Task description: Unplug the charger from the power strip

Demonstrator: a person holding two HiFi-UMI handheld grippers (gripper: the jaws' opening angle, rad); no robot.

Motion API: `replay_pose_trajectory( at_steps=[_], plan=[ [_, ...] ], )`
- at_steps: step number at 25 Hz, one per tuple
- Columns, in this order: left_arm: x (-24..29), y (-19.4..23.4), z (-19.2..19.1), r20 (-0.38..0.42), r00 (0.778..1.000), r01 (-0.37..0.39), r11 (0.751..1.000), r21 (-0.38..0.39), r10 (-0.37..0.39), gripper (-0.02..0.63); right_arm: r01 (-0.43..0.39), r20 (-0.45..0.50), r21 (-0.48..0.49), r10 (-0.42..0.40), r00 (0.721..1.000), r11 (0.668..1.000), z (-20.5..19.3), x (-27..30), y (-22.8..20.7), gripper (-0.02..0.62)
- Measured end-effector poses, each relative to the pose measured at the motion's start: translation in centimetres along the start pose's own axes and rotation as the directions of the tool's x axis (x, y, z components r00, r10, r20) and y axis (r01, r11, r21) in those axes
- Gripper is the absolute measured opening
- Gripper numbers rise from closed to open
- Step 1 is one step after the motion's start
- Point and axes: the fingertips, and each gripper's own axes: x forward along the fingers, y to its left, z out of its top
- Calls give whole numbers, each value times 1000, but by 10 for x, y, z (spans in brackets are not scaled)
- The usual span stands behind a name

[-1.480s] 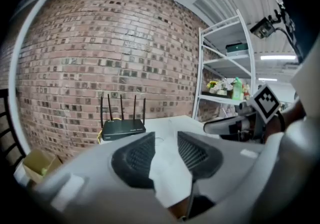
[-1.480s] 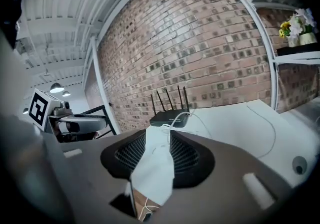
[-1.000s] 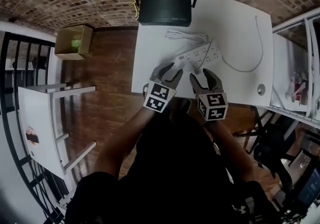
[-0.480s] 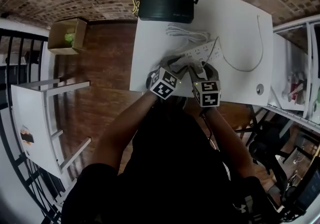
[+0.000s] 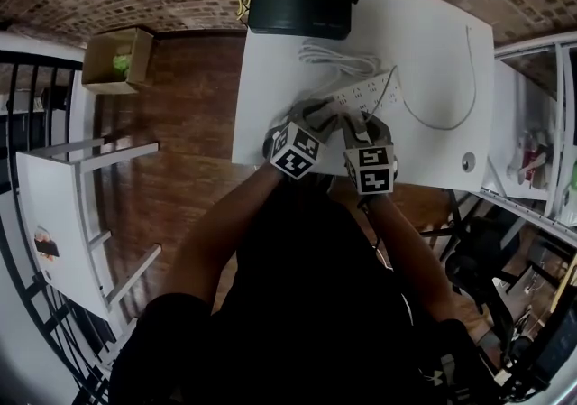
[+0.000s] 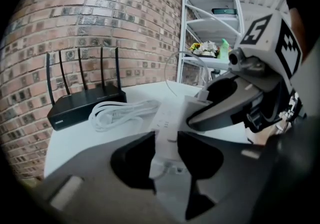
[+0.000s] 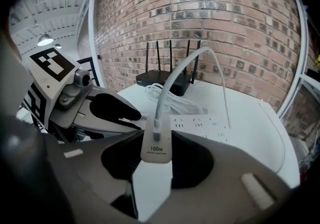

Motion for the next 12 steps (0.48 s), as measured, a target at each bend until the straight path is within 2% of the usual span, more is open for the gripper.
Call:
replay_pose_trajectory(
  at_steps=[12],
  plan=[
    [0,-2,0,21,1000,-9,1000,23,8,144,-4,-30,25,5,1000,1000,-8,2,-5,140]
  ],
)
